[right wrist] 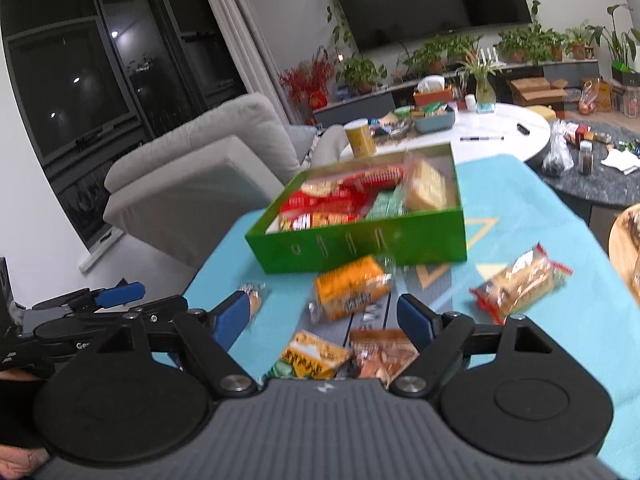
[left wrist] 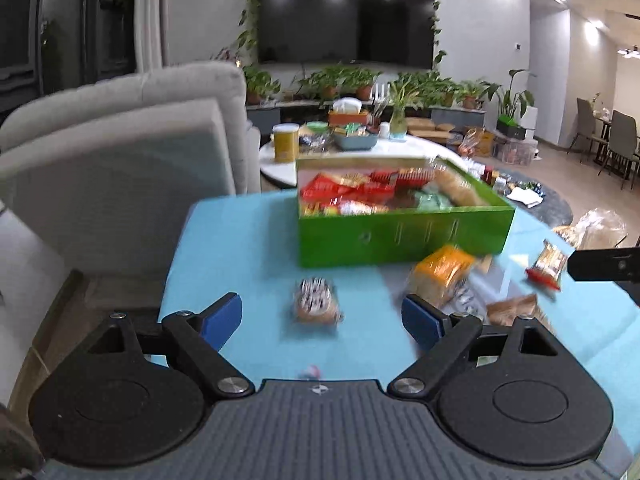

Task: Organize snacks
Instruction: 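Move both grippers back over the remaining snacks on the table, then grasp the small white-red wrapped snack with left gripper while right grasps cucumber snack bag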

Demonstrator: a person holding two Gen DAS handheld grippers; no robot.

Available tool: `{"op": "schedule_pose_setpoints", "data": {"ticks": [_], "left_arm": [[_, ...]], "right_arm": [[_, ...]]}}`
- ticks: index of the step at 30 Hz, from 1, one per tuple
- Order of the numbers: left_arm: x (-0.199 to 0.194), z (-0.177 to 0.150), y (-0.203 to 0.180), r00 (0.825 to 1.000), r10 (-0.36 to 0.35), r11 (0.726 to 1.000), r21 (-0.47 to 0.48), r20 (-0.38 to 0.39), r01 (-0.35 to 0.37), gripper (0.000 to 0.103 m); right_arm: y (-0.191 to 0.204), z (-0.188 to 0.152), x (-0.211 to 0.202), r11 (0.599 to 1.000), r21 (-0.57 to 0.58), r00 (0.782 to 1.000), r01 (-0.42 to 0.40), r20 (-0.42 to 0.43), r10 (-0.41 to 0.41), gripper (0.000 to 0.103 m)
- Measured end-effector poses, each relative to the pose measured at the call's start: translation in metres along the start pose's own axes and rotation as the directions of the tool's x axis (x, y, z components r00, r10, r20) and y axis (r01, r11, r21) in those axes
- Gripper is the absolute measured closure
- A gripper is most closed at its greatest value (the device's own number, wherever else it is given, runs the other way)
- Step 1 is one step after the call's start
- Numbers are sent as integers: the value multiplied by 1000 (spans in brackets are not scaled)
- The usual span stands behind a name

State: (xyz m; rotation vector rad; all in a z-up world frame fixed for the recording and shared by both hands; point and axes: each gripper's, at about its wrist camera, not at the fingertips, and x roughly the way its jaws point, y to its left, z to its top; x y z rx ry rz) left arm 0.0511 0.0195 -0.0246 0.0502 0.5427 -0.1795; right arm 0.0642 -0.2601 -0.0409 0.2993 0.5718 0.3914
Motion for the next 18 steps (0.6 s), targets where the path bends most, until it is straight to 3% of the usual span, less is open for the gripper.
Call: {"op": "schedule_pose_setpoints", "data": {"ticks": [7,18], "left_arm": [[15,-28,1,997,1,1000,11,-72,0,17],[29,-47,7,992,-25,1000,-5,-123,25,21]], "right_arm": [[10,-16,6,999,-11,998,-31,-49,30,55],[34,-37,28,996,-57,989,-63,-137,55,55]]}}
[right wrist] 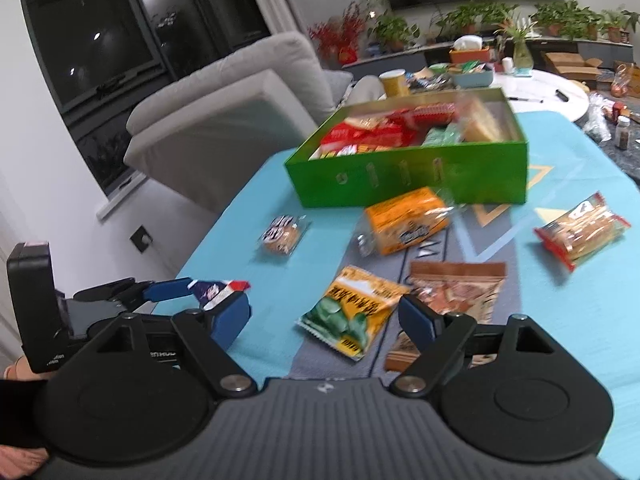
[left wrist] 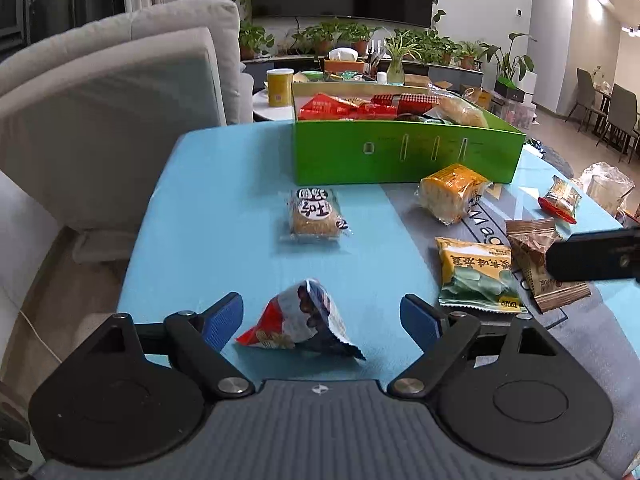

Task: Organize snacks
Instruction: 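Grasp the small white-red wrapped snack with left gripper while right grasps cucumber snack bag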

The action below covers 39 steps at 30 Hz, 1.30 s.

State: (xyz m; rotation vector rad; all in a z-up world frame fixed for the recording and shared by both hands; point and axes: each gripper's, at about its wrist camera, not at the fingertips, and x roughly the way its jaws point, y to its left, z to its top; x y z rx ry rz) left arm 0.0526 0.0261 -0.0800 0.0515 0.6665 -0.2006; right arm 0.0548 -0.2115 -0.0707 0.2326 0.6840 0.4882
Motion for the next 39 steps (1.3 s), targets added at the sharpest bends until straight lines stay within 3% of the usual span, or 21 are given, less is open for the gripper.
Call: {"op": "schedule_pose_setpoints", "data": {"ticks": [4,7,17,28,39], "left_arm": [[4,-2,8,1000,-25,999,-29,-11,25,40],[6,-5,12,999,-39,999,-33,-20,38,48],[5,-10,20,998,-64,997,-49,-3,63,46],[13,-8,21,997,-73,997,-28,23,74,48],[10,-12,17,997,-65,998,-5,39,66,50]], "right_arm": [[7,-3,13,1000,-9,999,10,-34,-10,54],[10,-5,21,1000,-8,998,16,-58,-16,54],[19,-3,43,997,11,992,73,-106,-72,54],[18,1,65,966,101,967,237,-121,-224,49],[37,-3,78,936,-24,933,350,-78,-351,49]]}}
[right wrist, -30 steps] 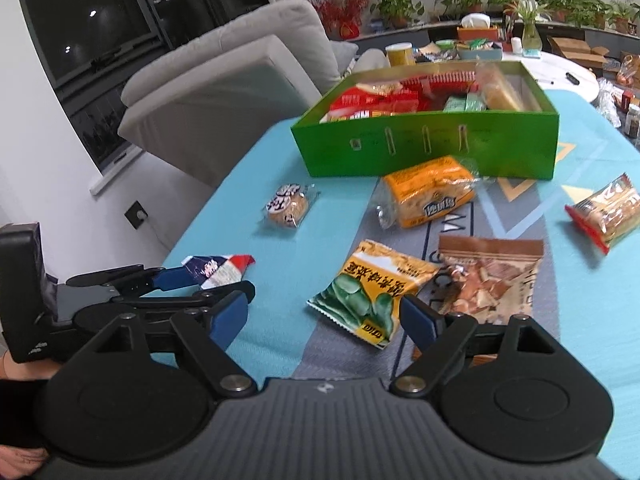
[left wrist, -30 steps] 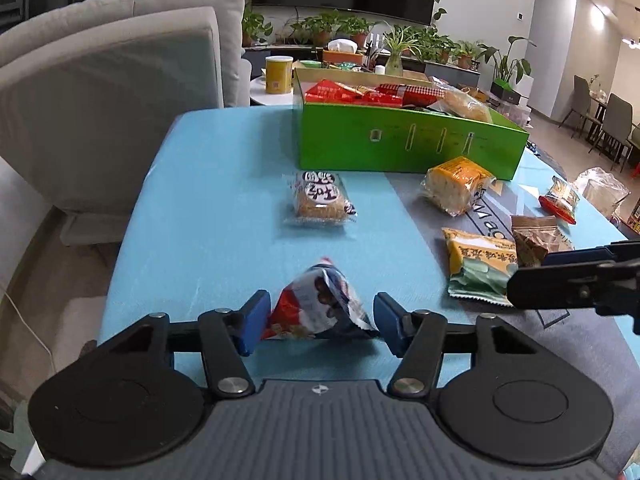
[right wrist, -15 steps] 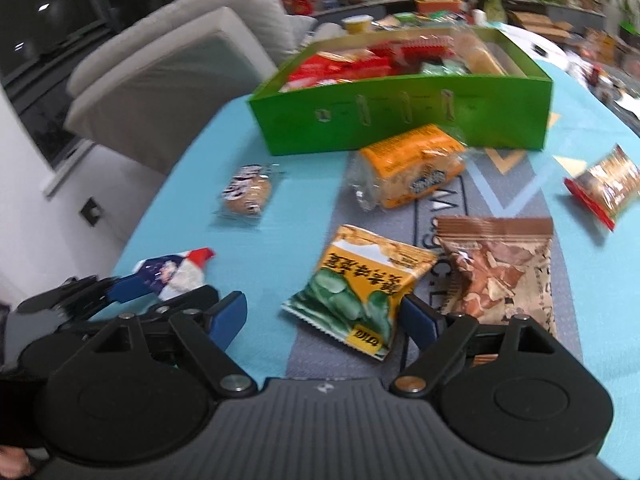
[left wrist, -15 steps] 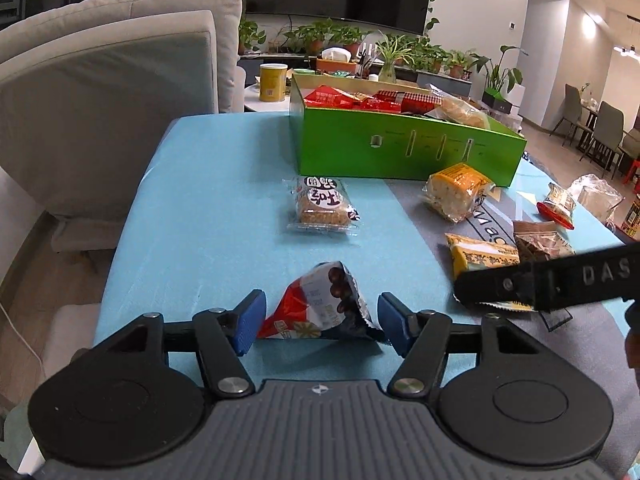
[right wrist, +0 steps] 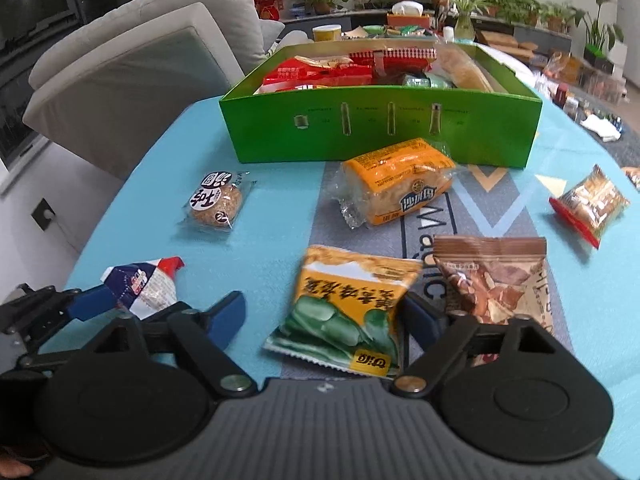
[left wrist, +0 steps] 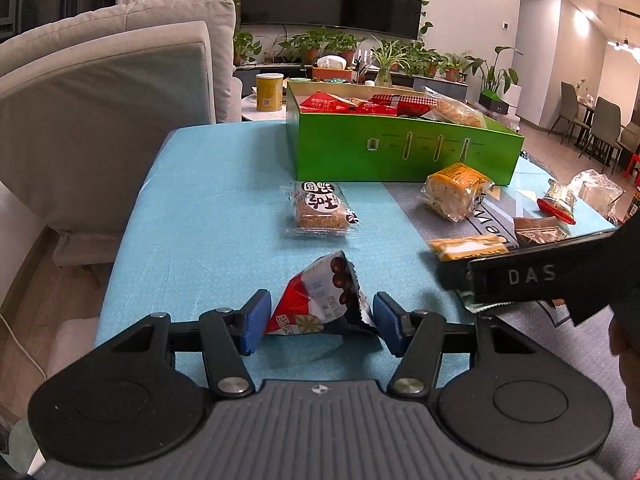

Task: Organize snacks
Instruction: 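Grasp the small white-red wrapped snack with left gripper while right grasps cucumber snack bag, then carry both held snacks over the green box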

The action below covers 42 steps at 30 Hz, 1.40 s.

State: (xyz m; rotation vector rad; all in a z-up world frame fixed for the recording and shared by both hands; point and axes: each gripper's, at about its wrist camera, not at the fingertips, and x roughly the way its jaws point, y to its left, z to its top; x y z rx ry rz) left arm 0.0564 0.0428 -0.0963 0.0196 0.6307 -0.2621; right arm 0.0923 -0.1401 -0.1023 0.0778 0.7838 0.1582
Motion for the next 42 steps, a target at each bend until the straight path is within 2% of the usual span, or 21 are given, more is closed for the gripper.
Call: {"op": "schedule_pose_setpoints", "data": {"ticks": [2,8,16,25,32,33,37,42], "left_arm": [[-1,0,-1,1000,-3,1000,0,-2,3,50],[-7,-1,0,1000,-19,1000,-16,-10,19,51],[-20,4,-6,1000,-20,1000,-23,11,20,53],[-28,10,-19,999,-28,1000,11,26,28,55],[-15,-2,-20,998,-7,1000,17,-56,7,54],[-14,-3,-19,999,0,1000,18,-55,1,51],[-11,-2,-19,998,-2,1000,17,-63,3,50],[-11,0,-21,998,8,1000,24,-54,-6,56]], "right_arm": [[-2,0,0,1000,-9,1000,19,13,-19,50],[-20,1,-8,993,89,997,-77,5,77,52],[-19,-1,-26,989,83,992,-122,48,118,52],[-28,0,-38,982,92,984,-162,87,154,52],[-38,-3,-40,978,108,981,-180,94,170,52],[-39,-3,-39,977,111,981,-181,92,171,52],[-41,-5,-36,976,115,980,-188,82,179,52],[-41,-6,-37,973,112,977,-203,81,195,52]]}}
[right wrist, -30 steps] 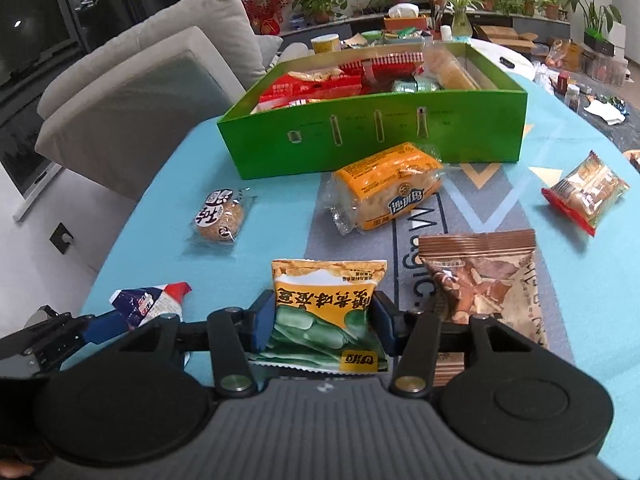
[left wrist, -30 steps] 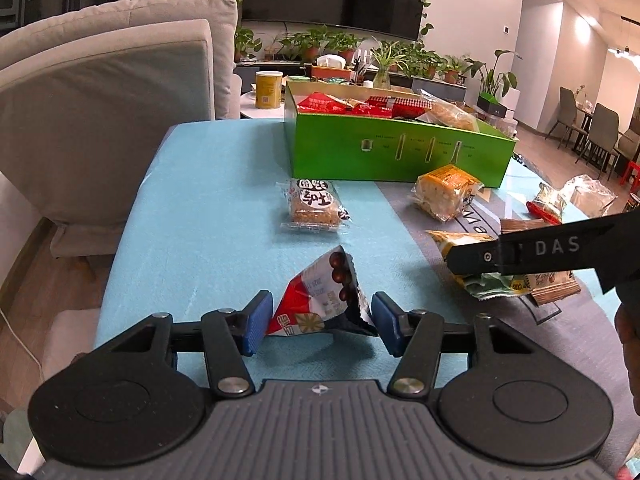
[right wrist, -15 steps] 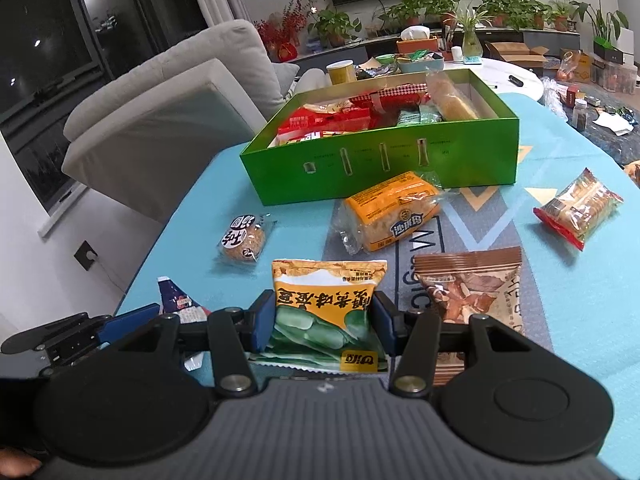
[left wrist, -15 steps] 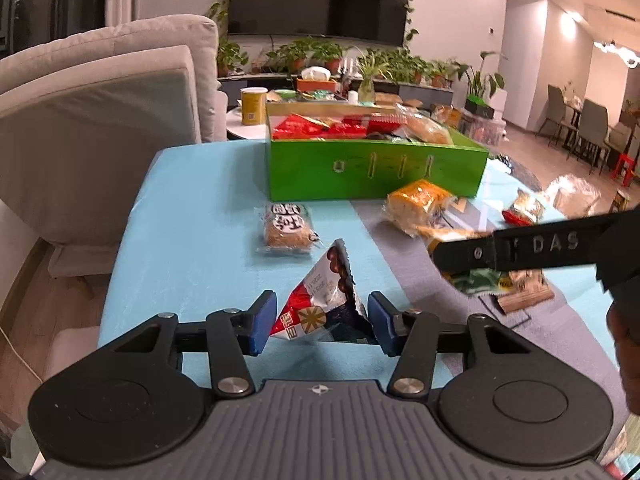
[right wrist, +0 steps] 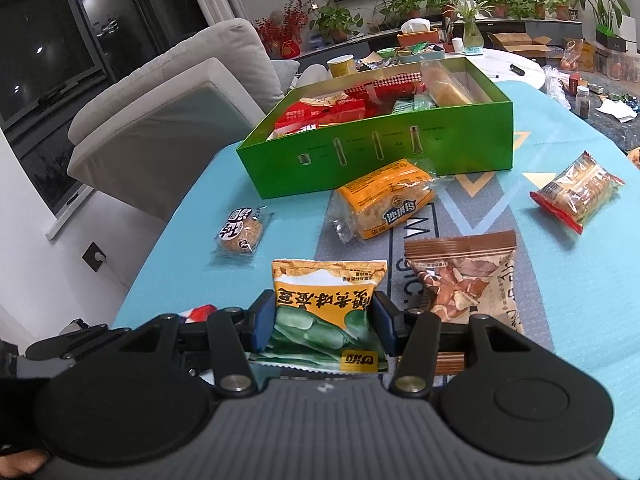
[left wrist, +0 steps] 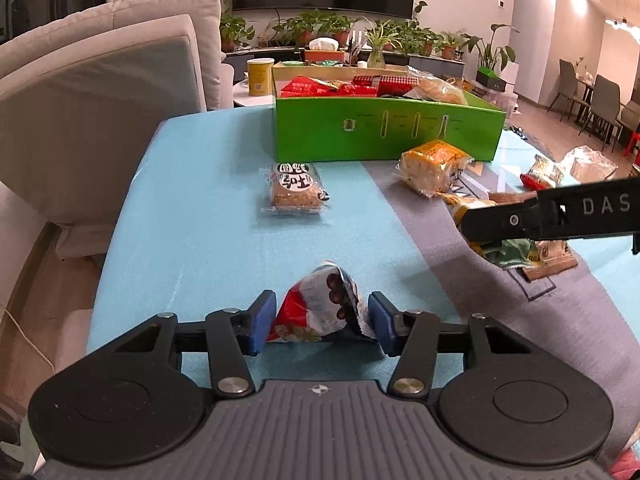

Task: Organize snacks
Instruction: 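Carry both held snacks over the green box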

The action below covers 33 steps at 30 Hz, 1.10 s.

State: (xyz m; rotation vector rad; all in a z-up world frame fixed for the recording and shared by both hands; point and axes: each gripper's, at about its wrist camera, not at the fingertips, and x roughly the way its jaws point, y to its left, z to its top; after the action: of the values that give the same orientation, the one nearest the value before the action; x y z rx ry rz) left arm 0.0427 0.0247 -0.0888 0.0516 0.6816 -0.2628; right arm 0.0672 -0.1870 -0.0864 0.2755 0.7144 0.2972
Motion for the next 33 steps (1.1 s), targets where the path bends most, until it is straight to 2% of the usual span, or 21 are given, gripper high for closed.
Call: {"op": "schedule_pose_setpoints", "data": {"ticks": [4,12,21,24,26,28,33], "left_arm": [[-16,12,2,998,-23,999,-33,65,26,56],[-28,48,-9,989,-35,999,13,146,33,56],[-27,102,-32,968,-98,994,71,232,84,60],[-20,107,-34,970,-82,996,63,227,70,60],[-17,99,-27,974,-80,996,48,214,71,54],[-10,86,-22,983,-76,997,30,169,72,46],[23,63,-28,995,-82,996,22,49,81,45]], "right_arm": [[-1,4,-6,1000,3,1000,-11,18,11,52],[0,26,-22,1000,-15,996,-21,92,23,52],[-11,73,-31,1000,-10,982,-26,189,27,52],[-20,85,-26,999,22,980,-37,198,32,52],[-27,86,-27,998,41,978,-44,208,35,52],[-33,82,-28,998,39,976,-51,212,42,52],[-43,77,-17,995,75,982,-68,183,54,52]]}}
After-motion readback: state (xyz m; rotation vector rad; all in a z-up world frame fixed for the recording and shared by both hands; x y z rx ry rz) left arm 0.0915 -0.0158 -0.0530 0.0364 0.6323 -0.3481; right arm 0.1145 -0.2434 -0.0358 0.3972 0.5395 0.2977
